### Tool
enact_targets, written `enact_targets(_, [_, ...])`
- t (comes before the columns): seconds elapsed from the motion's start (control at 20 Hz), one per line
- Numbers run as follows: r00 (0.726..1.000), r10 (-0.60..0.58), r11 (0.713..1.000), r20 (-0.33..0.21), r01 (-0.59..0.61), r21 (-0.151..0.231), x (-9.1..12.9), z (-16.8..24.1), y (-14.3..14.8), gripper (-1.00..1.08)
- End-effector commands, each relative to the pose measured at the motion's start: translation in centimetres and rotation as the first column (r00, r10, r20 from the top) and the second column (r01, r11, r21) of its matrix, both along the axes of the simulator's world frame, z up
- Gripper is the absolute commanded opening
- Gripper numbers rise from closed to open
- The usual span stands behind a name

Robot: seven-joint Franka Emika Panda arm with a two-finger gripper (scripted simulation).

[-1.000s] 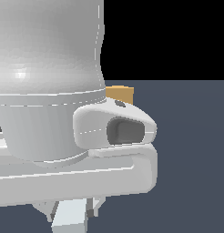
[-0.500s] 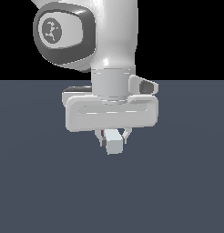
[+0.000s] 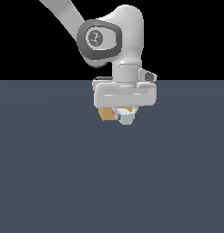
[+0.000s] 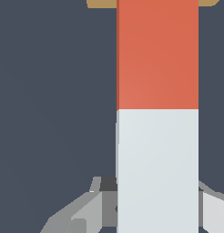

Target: Insert the peg into the horizontal hole in a box.

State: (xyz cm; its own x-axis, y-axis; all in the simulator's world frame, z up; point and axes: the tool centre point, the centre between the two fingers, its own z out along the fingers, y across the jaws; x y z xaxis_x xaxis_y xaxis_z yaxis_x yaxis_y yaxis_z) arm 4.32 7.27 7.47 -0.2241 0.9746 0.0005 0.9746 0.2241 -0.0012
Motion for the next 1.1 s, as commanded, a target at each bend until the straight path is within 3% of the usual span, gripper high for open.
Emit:
enact_targets(0.0, [1.000, 0.007, 1.000, 0.001, -0.007, -0.001, 0.7, 0.4, 1.9, -1.00])
enact_targets(0.4, [1.000, 0.021, 1.000, 0.001, -0.021, 0.000, 1.8, 0.9, 4.9, -1.00])
enact_targets(1.05, [1.000, 0.024, 1.000, 0.003, -0.024, 0.001, 1.9, 1.0, 4.9, -1.00])
